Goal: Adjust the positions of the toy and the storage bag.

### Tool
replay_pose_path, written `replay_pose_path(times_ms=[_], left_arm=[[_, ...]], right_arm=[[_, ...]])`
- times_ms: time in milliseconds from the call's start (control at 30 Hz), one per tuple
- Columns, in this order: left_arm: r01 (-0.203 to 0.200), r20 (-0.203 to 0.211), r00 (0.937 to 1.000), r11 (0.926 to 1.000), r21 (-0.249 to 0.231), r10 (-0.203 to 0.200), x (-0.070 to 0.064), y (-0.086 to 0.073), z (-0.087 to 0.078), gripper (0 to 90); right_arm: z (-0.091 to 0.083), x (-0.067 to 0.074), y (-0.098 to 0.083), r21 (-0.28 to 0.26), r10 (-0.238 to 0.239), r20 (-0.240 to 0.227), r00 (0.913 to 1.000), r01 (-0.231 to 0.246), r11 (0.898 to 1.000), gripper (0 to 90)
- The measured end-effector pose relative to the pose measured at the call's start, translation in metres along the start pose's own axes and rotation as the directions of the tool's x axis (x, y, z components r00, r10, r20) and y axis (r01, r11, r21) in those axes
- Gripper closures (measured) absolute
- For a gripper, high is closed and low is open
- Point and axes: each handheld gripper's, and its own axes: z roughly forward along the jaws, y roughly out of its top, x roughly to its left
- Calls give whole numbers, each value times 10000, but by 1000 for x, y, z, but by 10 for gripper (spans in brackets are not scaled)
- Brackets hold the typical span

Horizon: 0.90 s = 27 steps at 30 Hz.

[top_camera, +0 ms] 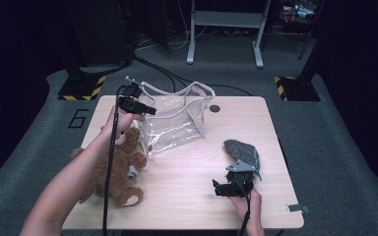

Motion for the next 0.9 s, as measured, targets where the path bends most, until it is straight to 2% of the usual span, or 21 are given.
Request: replay_pose_path(times_ms=[67,133,200,233,267,300,333,367,400,433,467,500,533,567,600,700,733,833,900], left_arm=[[-72,318,9995,9994,-335,83,-2,1,-7,831],[-56,326,9994,9992,-403,69,-3,1,-10,829],[-282,-111,9995,9991,-314,279,-1,0,-13,829],[-282,-111,9995,9991,-314,279,-1,0,-13,827],[-373,-337,9988,9989,-296,363,1,0,-14,827],[-354,-610,9976,9987,-372,331,4,0,-14,806],[-334,-794,9964,9986,-398,302,5,0,-14,777],[-334,-794,9964,9986,-398,302,5,0,-14,720],[-335,-989,9947,9983,-475,287,6,-1,-14,720],[-400,-1181,9924,9978,-536,335,7,-2,-13,646],[-650,-1531,9867,9956,-670,541,9,-5,-14,507],[-650,-1531,9867,9956,-670,541,9,-5,-14,449],[-718,-1798,9822,9936,-877,551,8,-9,-15,408],[-718,-1798,9822,9936,-877,551,8,-9,-15,376],[-766,-1755,9827,9922,-987,584,10,-12,-17,351],[-673,-1568,9864,9920,-1069,501,14,-17,-22,299],[-591,-1431,9888,9913,-1176,420,15,-17,-23,284],[-515,-1410,9895,9899,-1318,327,15,-17,-25,275],[-579,-1492,9880,9909,-1214,394,15,-15,-26,270]], right_arm=[[6,-2,12,-3,-94,-90,9999,94,10000,59],[9,-1,16,-48,-65,-131,9999,64,10000,59],[17,-3,29,-37,-308,-211,9993,307,9995,60],[17,-3,29,-37,-308,-211,9993,307,9995,60],[20,-2,34,-25,-210,-213,9996,209,9998,61],[27,-6,43,-76,-405,-361,9985,403,9992,68],[31,-6,48,-106,-296,-381,9988,292,9995,71],[31,-6,48,-106,-296,-381,9988,292,9995,71],[35,-7,52,-148,-403,-433,9982,397,9991,73],[38,-8,57,-166,-417,-516,9978,409,9990,78],[47,-9,66,-213,-491,-476,9977,481,9986,89],[47,-9,66,-213,-491,-476,9977,481,9986,89],[55,-10,75,-183,-472,-568,9973,462,9988,94],[55,-10,75,-183,-472,-568,9973,462,9988,94],[63,-12,83,-252,-553,-561,9969,540,9982,101],[73,-16,92,-290,-667,-523,9964,652,9974,114],[76,-18,94,-287,-443,-576,9974,427,9987,114],[83,-25,101,-557,-702,-643,9955,666,9962,125],[86,-26,107,-532,-598,-772,9952,558,9970,127]])
